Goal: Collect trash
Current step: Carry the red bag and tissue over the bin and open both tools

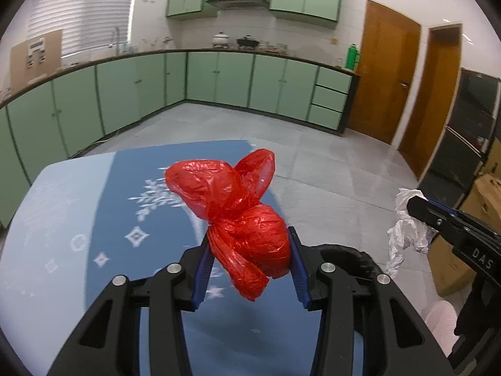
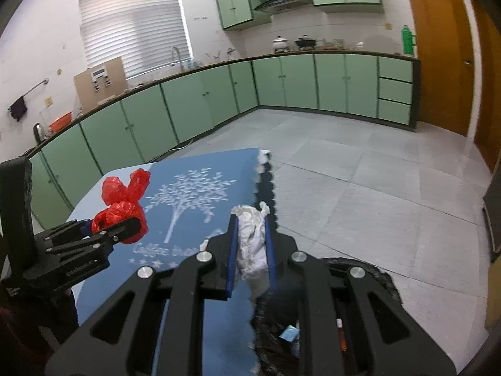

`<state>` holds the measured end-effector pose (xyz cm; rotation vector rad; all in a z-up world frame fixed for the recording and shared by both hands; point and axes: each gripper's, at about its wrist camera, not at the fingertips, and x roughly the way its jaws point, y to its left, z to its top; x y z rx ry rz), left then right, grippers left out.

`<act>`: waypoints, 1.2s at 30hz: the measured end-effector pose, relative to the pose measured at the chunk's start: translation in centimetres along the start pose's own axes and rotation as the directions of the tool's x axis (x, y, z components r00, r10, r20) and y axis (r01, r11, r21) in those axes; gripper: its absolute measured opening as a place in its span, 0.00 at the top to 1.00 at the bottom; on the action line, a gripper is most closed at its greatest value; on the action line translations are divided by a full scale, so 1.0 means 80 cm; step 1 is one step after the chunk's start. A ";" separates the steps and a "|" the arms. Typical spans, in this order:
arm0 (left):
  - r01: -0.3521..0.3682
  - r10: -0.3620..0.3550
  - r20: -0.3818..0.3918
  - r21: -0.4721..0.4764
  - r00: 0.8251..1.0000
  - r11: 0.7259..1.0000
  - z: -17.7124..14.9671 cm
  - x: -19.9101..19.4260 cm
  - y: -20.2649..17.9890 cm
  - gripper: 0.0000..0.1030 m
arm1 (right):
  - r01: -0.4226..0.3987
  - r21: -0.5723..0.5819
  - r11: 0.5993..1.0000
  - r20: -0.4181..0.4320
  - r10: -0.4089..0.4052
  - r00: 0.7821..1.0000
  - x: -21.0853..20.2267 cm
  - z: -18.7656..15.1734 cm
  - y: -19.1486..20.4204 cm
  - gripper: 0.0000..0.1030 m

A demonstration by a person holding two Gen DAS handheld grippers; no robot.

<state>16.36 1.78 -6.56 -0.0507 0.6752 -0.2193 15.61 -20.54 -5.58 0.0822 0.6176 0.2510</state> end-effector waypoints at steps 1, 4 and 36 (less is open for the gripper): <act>0.012 -0.012 0.000 0.008 1.000 1.000 0.001 0.002 -0.008 0.57 | 0.017 0.007 1.000 0.002 -0.017 1.000 -0.006 -0.002 -0.010 0.85; 0.053 -0.053 -0.002 0.036 0.999 0.998 0.000 0.008 -0.035 0.57 | 0.053 0.025 0.998 0.007 -0.053 0.999 -0.017 -0.007 -0.032 0.85; 0.270 -0.246 -0.146 0.175 0.958 0.947 -0.036 0.117 -0.201 0.57 | 0.269 0.157 0.950 -0.064 -0.263 0.963 -0.029 -0.086 -0.177 0.85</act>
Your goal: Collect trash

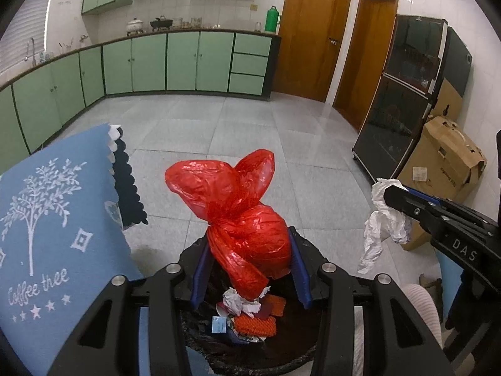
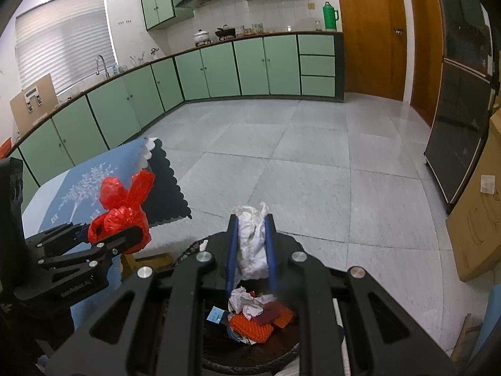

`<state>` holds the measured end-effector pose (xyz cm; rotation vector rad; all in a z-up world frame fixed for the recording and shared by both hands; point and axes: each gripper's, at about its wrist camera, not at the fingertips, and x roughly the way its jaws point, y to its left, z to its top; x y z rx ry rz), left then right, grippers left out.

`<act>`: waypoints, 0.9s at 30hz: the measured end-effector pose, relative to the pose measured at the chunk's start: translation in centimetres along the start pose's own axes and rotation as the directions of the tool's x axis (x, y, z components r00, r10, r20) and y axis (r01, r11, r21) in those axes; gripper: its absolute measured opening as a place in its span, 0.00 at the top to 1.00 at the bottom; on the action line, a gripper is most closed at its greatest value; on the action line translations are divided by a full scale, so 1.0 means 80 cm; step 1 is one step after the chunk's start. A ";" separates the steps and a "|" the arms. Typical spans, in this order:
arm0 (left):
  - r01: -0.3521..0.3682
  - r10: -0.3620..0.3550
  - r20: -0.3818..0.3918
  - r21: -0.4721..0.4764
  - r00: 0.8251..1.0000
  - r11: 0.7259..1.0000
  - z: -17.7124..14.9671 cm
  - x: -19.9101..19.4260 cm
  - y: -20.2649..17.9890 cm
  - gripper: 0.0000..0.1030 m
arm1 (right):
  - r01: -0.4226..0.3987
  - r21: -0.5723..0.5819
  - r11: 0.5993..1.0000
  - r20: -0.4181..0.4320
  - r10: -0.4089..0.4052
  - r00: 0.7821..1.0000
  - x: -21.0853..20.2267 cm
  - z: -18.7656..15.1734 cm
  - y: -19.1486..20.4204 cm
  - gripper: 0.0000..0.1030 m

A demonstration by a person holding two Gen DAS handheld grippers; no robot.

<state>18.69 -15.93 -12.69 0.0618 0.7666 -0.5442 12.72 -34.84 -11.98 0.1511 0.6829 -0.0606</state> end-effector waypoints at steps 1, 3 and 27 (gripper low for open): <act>0.000 0.000 -0.005 0.000 1.000 1.000 -0.001 0.003 0.000 0.57 | 0.000 0.003 1.000 -0.007 0.000 1.000 0.005 -0.002 -0.001 0.85; 0.002 -0.002 -0.021 -0.002 1.000 1.000 -0.003 0.010 0.000 0.56 | 0.001 0.006 1.000 -0.018 -0.001 1.000 0.011 -0.004 -0.002 0.84; -0.031 0.031 -0.017 -0.040 0.999 0.999 0.000 -0.003 0.023 0.20 | 0.036 0.069 0.997 -0.013 -0.035 0.999 0.025 0.001 -0.018 0.09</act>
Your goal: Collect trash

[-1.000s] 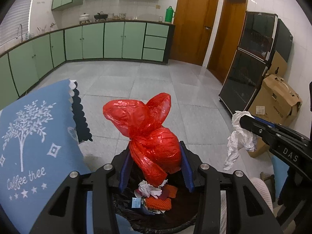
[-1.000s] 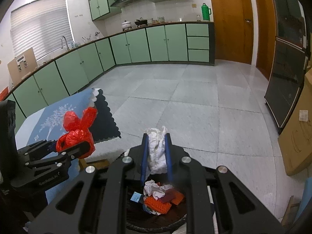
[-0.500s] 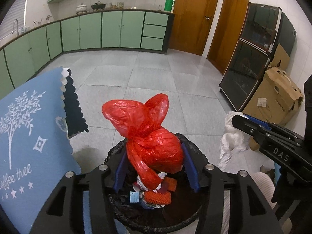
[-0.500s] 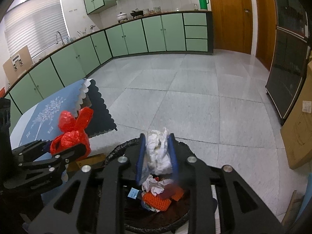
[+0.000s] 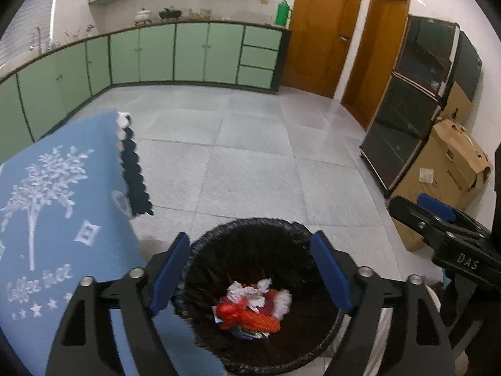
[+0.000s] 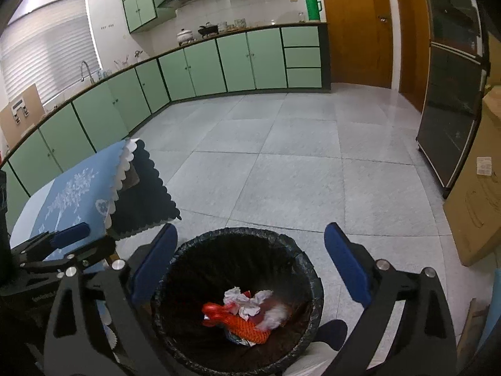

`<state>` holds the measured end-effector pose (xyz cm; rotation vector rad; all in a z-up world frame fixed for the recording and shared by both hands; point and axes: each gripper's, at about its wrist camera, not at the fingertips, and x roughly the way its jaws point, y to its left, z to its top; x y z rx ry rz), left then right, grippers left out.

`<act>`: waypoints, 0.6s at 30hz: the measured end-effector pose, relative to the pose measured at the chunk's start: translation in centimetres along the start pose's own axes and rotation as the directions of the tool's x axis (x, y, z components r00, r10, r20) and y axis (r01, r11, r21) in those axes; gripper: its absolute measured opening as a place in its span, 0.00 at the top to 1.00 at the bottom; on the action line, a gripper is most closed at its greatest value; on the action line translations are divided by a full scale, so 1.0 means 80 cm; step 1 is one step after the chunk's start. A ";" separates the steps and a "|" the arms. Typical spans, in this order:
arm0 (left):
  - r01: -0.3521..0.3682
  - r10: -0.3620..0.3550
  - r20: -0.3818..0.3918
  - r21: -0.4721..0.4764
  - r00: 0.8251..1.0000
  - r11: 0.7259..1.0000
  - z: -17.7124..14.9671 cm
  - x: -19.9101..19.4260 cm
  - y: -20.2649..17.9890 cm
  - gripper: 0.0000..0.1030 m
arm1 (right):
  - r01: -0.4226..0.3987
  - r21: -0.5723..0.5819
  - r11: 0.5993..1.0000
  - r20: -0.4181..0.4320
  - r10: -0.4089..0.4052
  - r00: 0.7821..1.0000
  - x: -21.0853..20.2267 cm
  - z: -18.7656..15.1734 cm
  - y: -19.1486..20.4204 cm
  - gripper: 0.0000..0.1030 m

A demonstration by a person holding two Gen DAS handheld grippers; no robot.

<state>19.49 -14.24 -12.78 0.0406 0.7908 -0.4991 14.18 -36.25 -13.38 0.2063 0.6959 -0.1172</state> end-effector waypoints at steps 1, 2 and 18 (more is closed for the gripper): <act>-0.009 0.009 0.010 -0.003 1.000 1.000 0.002 -0.006 0.003 0.17 | -0.004 0.004 1.000 -0.004 0.004 1.000 -0.002 0.001 0.000 0.06; -0.017 0.017 0.018 -0.005 1.000 1.000 0.003 -0.012 0.006 0.15 | -0.007 0.009 1.000 -0.008 0.007 1.000 -0.005 0.003 0.001 0.06; -0.103 0.109 0.088 -0.065 0.990 0.993 0.002 -0.135 0.026 0.07 | -0.075 -0.068 0.995 -0.004 0.075 0.997 -0.104 0.013 0.057 0.05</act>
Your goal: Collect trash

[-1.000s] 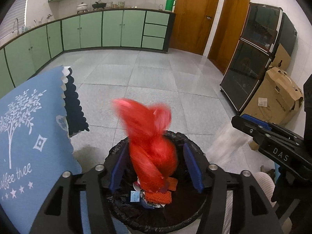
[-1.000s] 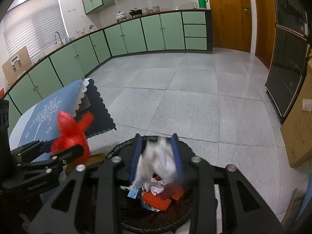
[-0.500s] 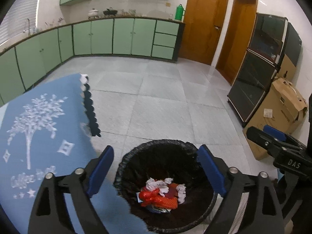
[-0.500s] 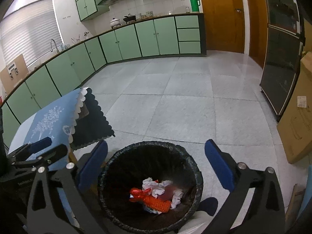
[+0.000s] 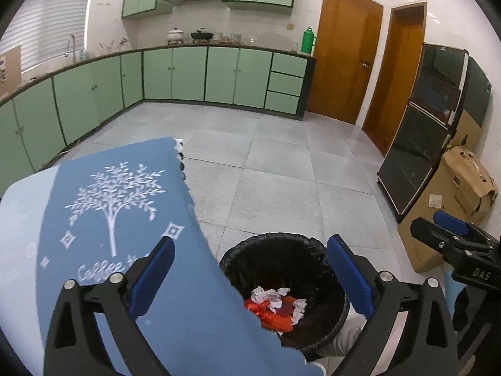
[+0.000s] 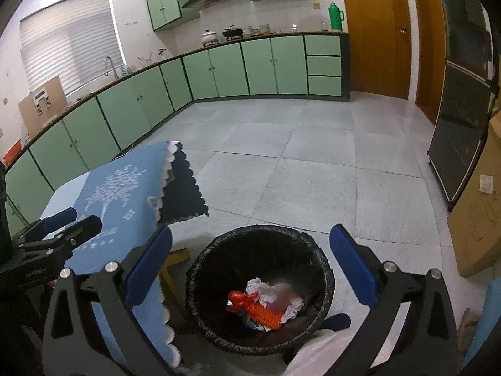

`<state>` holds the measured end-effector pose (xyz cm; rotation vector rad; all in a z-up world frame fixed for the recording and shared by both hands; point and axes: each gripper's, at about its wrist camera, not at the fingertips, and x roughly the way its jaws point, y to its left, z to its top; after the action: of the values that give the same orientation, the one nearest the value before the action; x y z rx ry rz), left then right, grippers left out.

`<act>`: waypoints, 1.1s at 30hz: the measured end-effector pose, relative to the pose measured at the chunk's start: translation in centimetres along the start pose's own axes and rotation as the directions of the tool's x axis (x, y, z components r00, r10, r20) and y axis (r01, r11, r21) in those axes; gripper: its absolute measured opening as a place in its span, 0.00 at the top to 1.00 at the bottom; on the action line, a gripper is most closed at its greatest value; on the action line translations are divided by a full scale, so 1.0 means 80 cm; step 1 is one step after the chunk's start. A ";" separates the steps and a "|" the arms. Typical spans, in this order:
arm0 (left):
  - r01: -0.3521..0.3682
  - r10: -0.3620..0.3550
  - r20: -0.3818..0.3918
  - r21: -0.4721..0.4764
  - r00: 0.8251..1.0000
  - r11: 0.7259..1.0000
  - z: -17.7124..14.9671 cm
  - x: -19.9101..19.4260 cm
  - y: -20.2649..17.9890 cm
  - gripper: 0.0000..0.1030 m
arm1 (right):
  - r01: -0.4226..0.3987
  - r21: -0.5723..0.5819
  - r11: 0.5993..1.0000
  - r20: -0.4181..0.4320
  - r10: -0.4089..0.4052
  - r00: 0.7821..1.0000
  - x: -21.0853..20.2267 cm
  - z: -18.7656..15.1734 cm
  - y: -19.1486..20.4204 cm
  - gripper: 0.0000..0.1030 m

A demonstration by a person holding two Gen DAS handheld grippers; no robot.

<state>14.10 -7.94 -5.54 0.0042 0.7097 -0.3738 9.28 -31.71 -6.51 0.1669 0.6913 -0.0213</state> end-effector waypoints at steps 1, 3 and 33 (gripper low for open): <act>-0.007 0.007 0.000 -0.001 1.000 1.000 -0.002 -0.007 0.000 0.07 | -0.004 -0.001 1.000 -0.002 0.004 1.000 -0.006 -0.001 0.003 0.05; -0.019 0.019 -0.003 -0.002 1.000 1.000 -0.006 -0.017 0.001 0.07 | -0.013 -0.003 1.000 -0.010 0.013 1.000 -0.019 -0.003 0.008 0.05; -0.081 0.081 0.059 -0.010 0.995 0.997 -0.033 -0.109 -0.006 0.06 | -0.028 -0.096 0.995 -0.027 0.026 0.999 -0.091 -0.022 0.058 0.05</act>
<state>6.21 -5.16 -1.97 0.0145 0.6503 -0.2925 2.89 -27.10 -2.56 0.0836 0.7145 0.0404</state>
